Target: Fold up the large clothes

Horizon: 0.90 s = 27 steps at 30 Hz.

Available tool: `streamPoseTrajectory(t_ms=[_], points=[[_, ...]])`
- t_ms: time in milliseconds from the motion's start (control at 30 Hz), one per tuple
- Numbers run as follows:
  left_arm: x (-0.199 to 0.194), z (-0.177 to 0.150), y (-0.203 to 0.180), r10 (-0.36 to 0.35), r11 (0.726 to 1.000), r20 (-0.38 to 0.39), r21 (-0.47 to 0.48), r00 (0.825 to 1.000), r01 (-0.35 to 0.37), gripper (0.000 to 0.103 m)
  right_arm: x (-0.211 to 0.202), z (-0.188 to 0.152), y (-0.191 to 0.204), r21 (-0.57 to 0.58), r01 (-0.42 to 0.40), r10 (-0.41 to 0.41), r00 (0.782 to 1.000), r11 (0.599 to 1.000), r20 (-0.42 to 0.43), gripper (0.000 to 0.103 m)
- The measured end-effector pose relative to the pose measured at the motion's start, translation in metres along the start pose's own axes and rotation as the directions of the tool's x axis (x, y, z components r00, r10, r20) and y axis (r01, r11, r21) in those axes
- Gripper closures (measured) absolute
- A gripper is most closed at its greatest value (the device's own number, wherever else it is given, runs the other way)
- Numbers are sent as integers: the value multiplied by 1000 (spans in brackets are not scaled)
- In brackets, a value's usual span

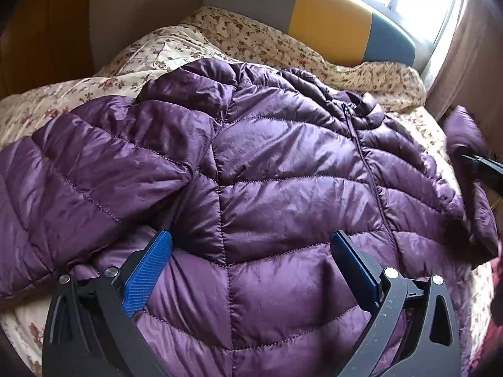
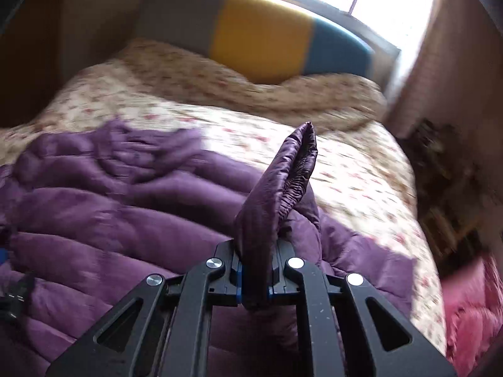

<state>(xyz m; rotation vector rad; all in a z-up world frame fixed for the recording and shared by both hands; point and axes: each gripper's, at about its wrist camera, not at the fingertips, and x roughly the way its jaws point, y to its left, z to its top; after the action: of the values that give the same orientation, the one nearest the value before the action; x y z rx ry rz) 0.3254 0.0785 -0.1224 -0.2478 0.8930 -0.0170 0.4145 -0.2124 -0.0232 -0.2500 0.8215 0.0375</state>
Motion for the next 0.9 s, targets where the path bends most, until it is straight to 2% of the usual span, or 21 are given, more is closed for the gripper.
streamPoseTrajectory(t_ms=[100,200,333,467,600,633,700,800,900], points=[[-4,-1,4,-28,1000,1,-10,1000,28,3,3,5,40,-54,-114,114,993,992,-4,94],[-8,-1,9,-59,998,7,-27,998,59,4,10,5,78,-105,-233,231,972,967,-39,94],[-13,-1,14,-89,995,12,-48,996,89,7,19,-6,106,-145,-335,323,941,931,-102,94],[-16,-1,15,-106,993,12,-54,994,107,9,23,-23,125,-173,-400,376,913,900,-157,90],[-21,-2,17,-121,990,16,-70,993,122,9,18,-37,121,-166,-434,409,897,885,-169,73],[-22,-1,17,-123,990,17,-74,992,124,9,15,-39,119,-168,-445,419,892,880,-169,57],[-25,0,19,-132,987,18,-89,991,133,9,7,-45,114,-167,-469,443,880,867,-170,36],[-27,3,19,-149,983,20,-107,989,150,9,-4,-48,106,-175,-461,437,885,870,-160,32],[-30,8,13,-175,979,25,-104,984,177,9,-15,-53,97,-194,-442,419,896,876,-149,18]])
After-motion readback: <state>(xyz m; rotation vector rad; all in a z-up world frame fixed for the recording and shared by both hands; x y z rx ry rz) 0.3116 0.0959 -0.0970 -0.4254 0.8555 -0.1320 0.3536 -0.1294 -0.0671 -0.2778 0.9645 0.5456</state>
